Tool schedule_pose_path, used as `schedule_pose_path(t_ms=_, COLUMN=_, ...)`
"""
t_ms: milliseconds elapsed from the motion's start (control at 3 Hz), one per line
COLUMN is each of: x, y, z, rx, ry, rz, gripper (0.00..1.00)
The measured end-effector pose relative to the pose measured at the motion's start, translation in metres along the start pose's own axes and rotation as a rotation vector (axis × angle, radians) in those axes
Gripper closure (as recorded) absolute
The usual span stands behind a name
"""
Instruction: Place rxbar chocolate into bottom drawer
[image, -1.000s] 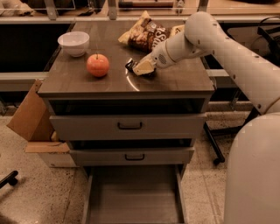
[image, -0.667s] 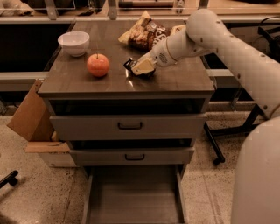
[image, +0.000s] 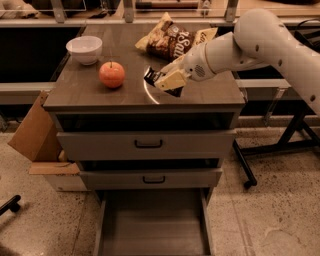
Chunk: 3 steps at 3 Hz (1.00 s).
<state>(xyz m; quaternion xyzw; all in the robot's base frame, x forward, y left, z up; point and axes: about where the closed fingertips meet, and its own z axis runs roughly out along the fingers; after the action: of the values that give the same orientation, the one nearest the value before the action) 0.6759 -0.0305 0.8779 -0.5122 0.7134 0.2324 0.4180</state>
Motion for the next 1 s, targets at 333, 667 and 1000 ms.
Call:
schedule_pose_path(t_ms=333, x=0.0, y=0.0, z=0.0, rx=0.0, ry=0.0, rz=0.0, gripper=1.0)
schedule_pose_path(t_ms=667, x=0.003, y=0.022, z=-0.011, rx=-0.041, ry=0.011, rz=-0.035, gripper=1.0)
schedule_pose_path(t_ms=1000, x=0.007, y=0.048, z=-0.018, rx=-0.08, ry=0.017, rz=-0.084, gripper=1.0)
